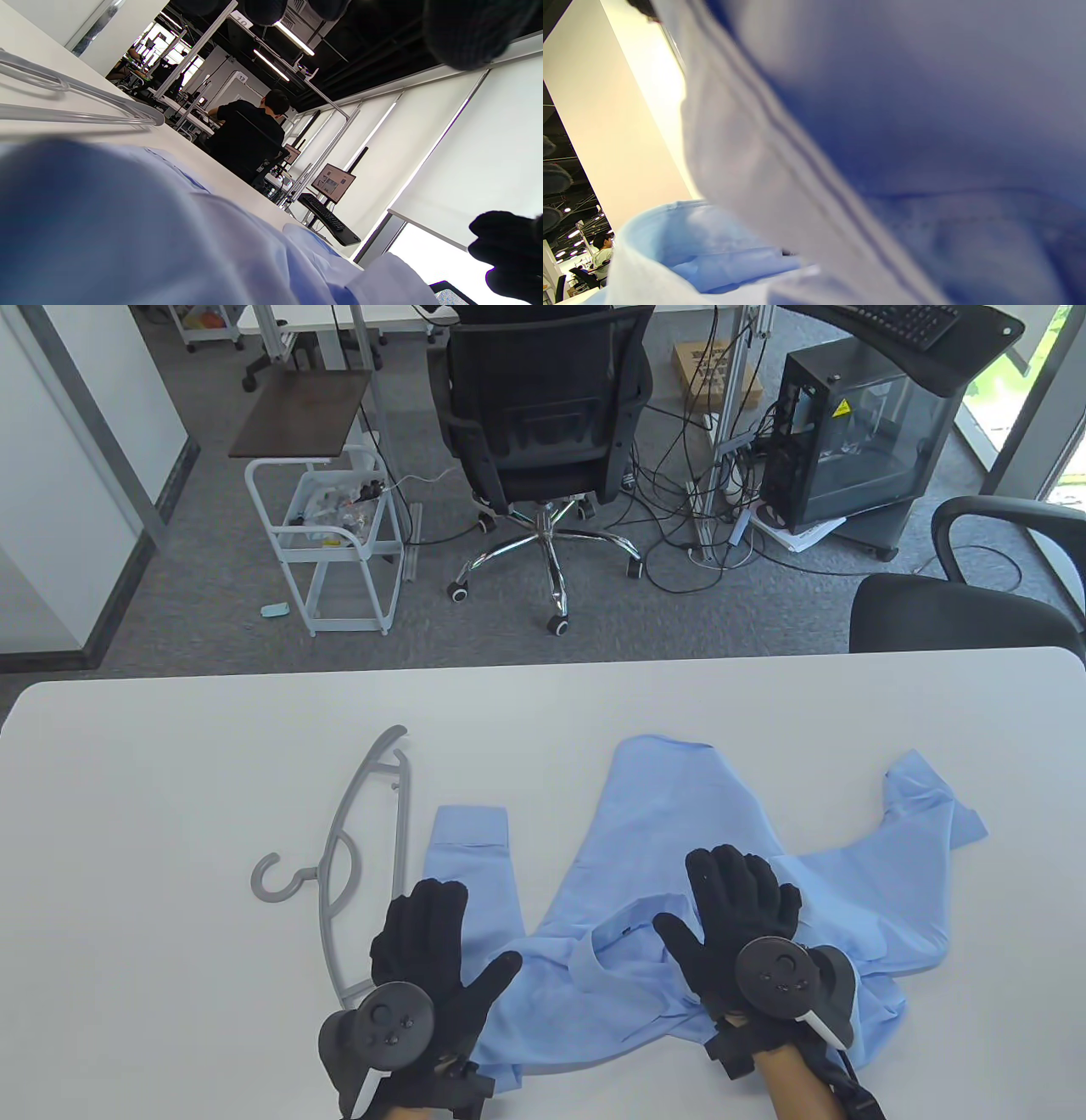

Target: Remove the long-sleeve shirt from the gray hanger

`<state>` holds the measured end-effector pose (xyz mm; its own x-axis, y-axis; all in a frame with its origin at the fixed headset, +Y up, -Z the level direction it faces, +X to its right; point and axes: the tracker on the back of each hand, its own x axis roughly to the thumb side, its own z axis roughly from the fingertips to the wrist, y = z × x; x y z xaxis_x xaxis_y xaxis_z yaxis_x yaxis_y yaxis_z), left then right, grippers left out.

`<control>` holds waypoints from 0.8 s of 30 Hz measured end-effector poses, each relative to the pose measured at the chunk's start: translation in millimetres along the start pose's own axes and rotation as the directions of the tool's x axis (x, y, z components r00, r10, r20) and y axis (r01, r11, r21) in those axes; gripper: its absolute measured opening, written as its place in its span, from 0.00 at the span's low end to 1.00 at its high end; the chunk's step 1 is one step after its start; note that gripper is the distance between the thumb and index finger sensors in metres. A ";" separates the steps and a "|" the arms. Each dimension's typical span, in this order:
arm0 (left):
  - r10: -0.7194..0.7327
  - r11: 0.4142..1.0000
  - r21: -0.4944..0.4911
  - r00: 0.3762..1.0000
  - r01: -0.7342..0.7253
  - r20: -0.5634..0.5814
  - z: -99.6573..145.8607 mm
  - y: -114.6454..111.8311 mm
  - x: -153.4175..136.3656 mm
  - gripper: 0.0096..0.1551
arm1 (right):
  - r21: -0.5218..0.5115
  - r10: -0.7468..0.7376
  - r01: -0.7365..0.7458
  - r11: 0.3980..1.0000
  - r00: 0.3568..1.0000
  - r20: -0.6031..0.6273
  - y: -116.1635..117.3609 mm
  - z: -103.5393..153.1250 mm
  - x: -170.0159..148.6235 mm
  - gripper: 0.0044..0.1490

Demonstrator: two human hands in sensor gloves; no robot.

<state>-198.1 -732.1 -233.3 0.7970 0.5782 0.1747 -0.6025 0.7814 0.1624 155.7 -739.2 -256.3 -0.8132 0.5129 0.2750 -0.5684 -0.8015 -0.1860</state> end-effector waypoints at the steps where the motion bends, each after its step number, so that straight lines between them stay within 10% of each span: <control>1: -0.003 1.000 -0.005 1.000 0.003 0.000 -0.1 -0.5 0.1 0.57 | 0.003 -0.004 0.004 1.000 1.000 0.002 0.1 0.1 0.0 0.54; 24: 0.018 0.999 -0.026 1.000 -0.019 -0.014 -1.6 -0.8 0.2 0.58 | 0.028 -0.015 0.014 1.000 0.999 0.048 -0.5 0.0 16.9 0.54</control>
<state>-197.4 -732.2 -234.9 0.7862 0.5957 0.1645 -0.6161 0.7762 0.1338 142.2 -730.1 -251.5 -0.7976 0.5095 0.3229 -0.5757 -0.8028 -0.1553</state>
